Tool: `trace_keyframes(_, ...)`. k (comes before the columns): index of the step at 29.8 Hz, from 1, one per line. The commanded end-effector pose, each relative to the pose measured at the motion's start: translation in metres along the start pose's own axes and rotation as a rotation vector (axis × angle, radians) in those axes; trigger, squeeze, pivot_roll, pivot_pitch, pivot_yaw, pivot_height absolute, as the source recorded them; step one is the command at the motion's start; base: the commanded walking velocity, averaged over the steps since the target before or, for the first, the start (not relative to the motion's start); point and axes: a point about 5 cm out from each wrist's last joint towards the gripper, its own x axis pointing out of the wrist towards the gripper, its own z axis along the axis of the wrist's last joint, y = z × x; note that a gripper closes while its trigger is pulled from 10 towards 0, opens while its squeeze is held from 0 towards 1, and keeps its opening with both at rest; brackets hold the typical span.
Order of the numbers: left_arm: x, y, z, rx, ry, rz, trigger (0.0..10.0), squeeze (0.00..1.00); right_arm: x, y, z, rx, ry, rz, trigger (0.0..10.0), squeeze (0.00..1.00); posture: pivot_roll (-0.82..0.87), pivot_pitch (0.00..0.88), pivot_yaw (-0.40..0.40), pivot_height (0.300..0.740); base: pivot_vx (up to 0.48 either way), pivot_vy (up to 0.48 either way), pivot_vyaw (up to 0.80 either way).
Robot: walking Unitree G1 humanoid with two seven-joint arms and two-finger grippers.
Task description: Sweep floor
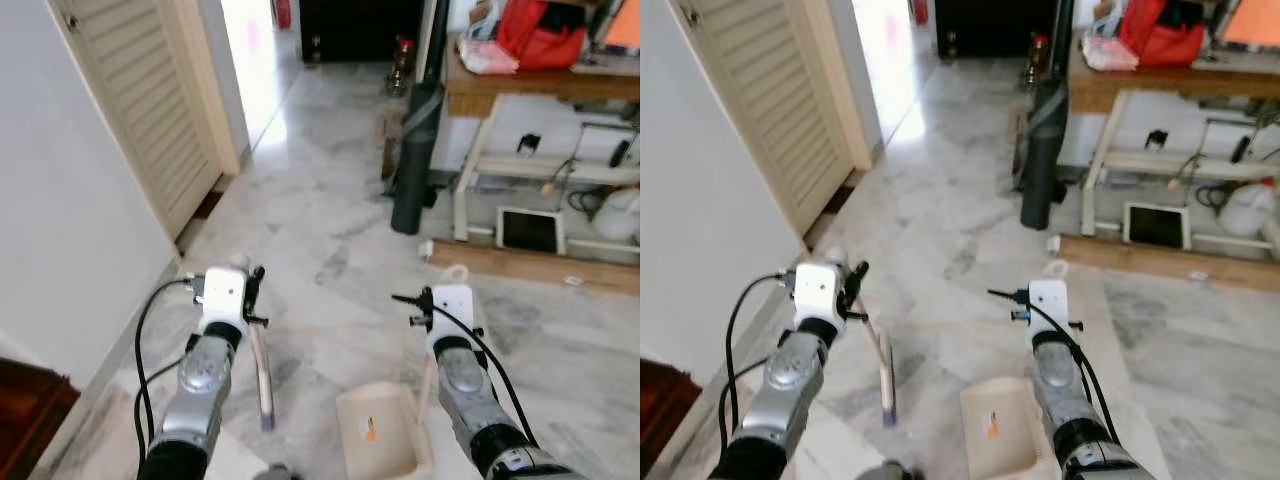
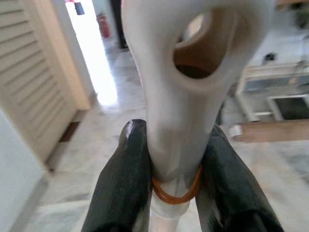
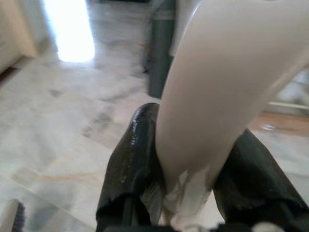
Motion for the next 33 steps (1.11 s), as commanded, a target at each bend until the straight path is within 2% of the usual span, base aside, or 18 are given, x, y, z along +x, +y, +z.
trace_keyframes(1, 0.002, 0.005, 0.007, 0.017, -0.038, 0.007, 10.0, 0.0, 0.002, 0.004, 0.005, -0.005, -0.018, 0.008, 10.0, 0.0, 0.09, 0.013, 0.03, 0.74, -0.281, 0.0, 0.0)
trace_keyframes(4, 0.001, 0.006, 0.006, 0.019, -0.03, 0.008, 10.0, 0.0, 0.002, 0.004, 0.005, -0.007, -0.019, 0.006, 10.0, 0.0, 0.1, 0.015, 0.029, 0.74, -0.279, 0.0, 0.0)
trace_keyframes(7, 0.001, 0.006, 0.0, 0.047, 0.02, 0.0, 10.0, 0.0, 0.002, 0.004, 0.005, -0.011, -0.019, 0.004, 10.0, 0.0, 0.1, 0.017, 0.029, 0.74, 0.0, 0.0, 0.0)
trace_keyframes(14, -0.002, 0.008, -0.008, 0.068, 0.078, -0.076, 10.0, 0.0, 0.0, 0.002, 0.003, -0.017, -0.017, -0.006, 10.0, 0.0, 0.09, 0.03, 0.029, 0.74, 0.0, 0.0, 0.0)
trace_keyframes(16, -0.003, 0.008, -0.01, 0.063, 0.098, -0.108, 10.0, 0.0, 0.0, 0.002, 0.002, -0.018, -0.016, -0.006, 10.0, 0.0, 0.09, 0.034, 0.028, 0.74, 0.0, 0.0, 0.0)
trace_keyframes(17, -0.004, 0.007, -0.014, 0.092, 0.128, -0.175, 10.0, 0.0, -0.001, 0.002, 0.0, -0.024, -0.011, -0.008, 10.0, 0.0, 0.1, 0.037, 0.028, 0.74, 0.0, 0.0, 0.0)
trace_keyframes(19, -0.006, 0.006, -0.018, 0.115, 0.152, -0.227, 10.0, 0.0, -0.002, 0.003, -0.001, -0.028, -0.006, -0.01, 10.0, 0.0, 0.1, 0.042, 0.027, 0.74, 0.0, 0.0, 0.0)
trace_keyframes(29, 0.004, 0.017, -0.024, 0.152, 0.198, -0.252, 10.0, 0.0, -0.005, 0.002, -0.004, -0.028, -0.011, -0.012, 10.0, 0.0, 0.06, 0.06, 0.032, 0.74, 0.0, 0.0, 0.0)
trace_keyframes(32, 0.006, 0.02, -0.023, 0.15, 0.192, -0.238, 10.0, 0.0, -0.006, 0.001, -0.006, -0.032, -0.013, -0.013, 10.0, 0.0, 0.06, 0.06, 0.032, 0.74, 0.0, 0.0, 0.0)
trace_keyframes(33, 0.008, 0.023, -0.021, 0.15, 0.173, -0.199, 10.0, 0.0, -0.007, 0.0, -0.006, -0.026, -0.02, -0.014, 10.0, 0.0, 0.06, 0.062, 0.033, 0.74, 0.0, 0.0, 0.0)
